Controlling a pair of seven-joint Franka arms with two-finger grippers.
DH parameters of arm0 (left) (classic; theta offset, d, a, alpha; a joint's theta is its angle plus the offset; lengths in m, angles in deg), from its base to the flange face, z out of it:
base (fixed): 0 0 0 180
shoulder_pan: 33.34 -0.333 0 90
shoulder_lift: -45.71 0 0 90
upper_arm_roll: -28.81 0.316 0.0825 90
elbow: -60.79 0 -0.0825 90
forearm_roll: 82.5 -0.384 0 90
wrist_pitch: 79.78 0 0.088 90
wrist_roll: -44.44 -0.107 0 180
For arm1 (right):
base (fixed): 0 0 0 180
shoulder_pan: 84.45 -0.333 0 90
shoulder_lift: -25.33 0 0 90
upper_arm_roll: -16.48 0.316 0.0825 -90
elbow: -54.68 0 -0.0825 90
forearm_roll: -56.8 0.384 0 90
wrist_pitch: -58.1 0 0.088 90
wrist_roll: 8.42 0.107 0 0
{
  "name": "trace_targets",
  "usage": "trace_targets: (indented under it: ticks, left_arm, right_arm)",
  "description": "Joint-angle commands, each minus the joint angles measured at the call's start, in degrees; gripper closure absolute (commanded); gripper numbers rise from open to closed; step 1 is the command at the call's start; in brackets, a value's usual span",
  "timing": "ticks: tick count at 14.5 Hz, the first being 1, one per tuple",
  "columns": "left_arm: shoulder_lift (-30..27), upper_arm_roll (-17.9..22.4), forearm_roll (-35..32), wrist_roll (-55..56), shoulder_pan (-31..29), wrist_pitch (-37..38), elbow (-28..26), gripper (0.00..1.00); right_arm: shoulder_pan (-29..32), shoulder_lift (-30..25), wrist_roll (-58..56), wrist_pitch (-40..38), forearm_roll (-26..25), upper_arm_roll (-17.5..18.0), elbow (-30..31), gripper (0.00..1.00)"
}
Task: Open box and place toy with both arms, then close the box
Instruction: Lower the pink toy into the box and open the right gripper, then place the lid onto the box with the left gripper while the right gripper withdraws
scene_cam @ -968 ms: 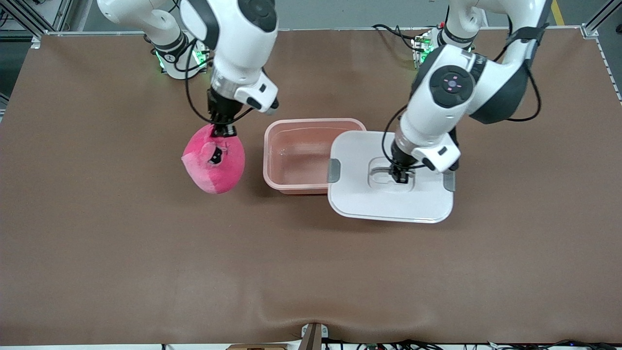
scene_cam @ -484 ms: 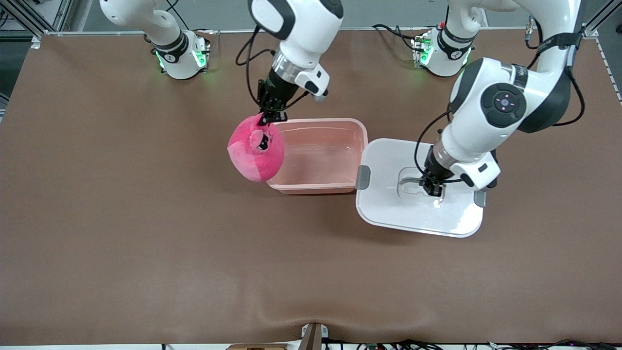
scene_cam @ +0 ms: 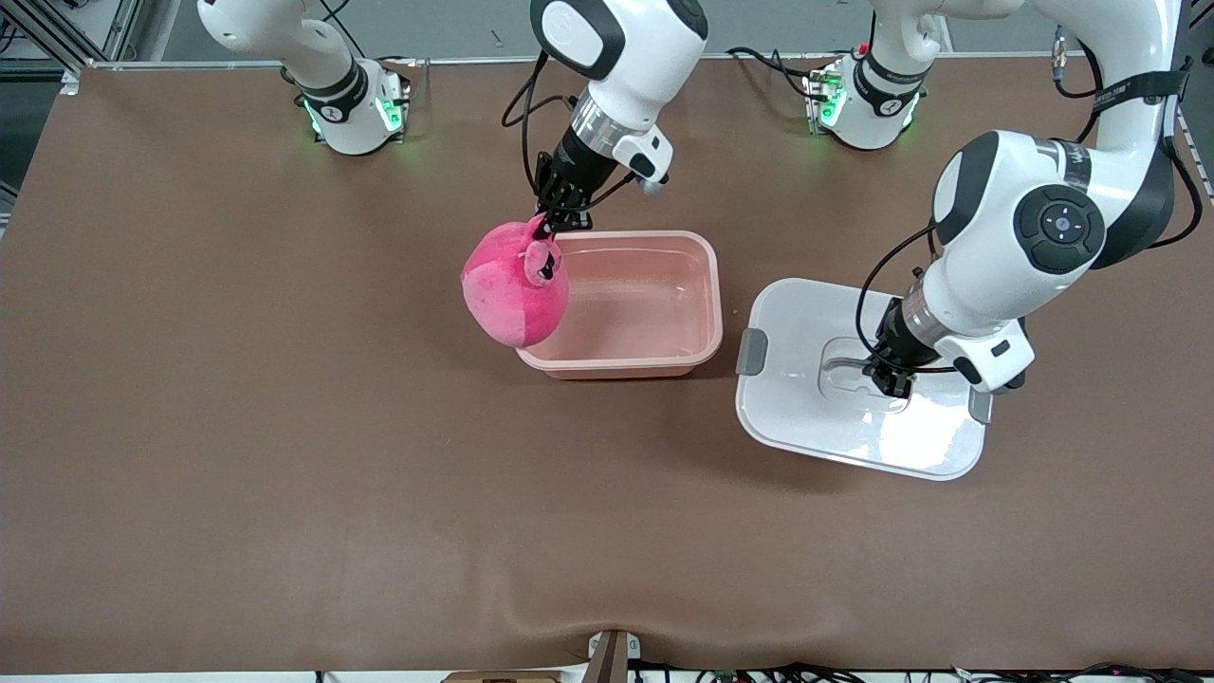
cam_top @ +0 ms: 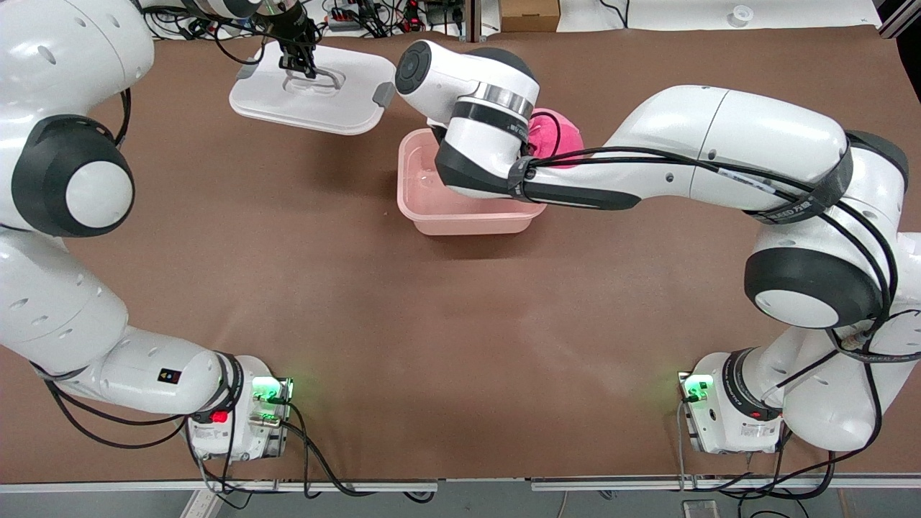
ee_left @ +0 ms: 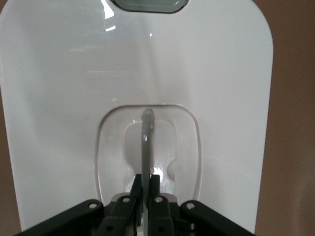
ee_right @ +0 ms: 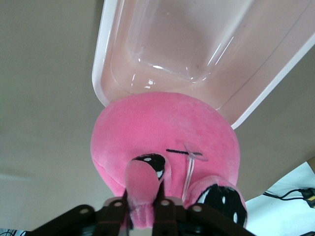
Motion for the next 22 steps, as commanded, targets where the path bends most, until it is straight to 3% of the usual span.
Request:
trace_targets:
  ticks: [1,3,10,13,16,19,22]
  left_arm:
    - [-0.93,-0.39,-0.02,-1.00,-0.34,0.27,-0.58,1.00]
    - [-0.93,-0.39,-0.02,-1.00,-0.25,0.27,-0.58,1.00]
    - [-0.93,-0.39,-0.02,-1.00,-0.25,0.27,-0.58,1.00]
    - [-0.75,-0.39,-0.02,-1.00,-0.25,0.27,-0.58,1.00]
    - [-0.49,-0.39,-0.02,-1.00,-0.07,0.27,-0.50,1.00]
    - [-0.57,-0.48,-0.02,-0.04,0.54,0.27,-0.41,1.00]
    - [-0.57,-2.32,0.07,3.29,1.16,0.27,-0.41,1.00]
  right_arm:
    - [-0.59,0.63,0.35,-4.41,-0.55,-0.46,-5.15,0.00]
    - [-0.42,0.37,0.17,-7.14,-0.20,-0.46,-8.50,0.00]
    - [4.32,-0.60,0.52,-6.89,0.24,-0.73,-8.77,0.00]
    - [12.03,-2.88,1.49,-3.74,3.22,-0.81,-8.51,0.00]
    - [22.14,-4.55,1.58,-2.94,9.28,-0.81,-8.25,0.00]
    - [29.97,-4.82,4.03,-2.41,9.91,-0.73,-8.16,0.00]
    - [37.96,-5.52,6.93,-2.50,14.02,-0.81,-7.98,0.00]
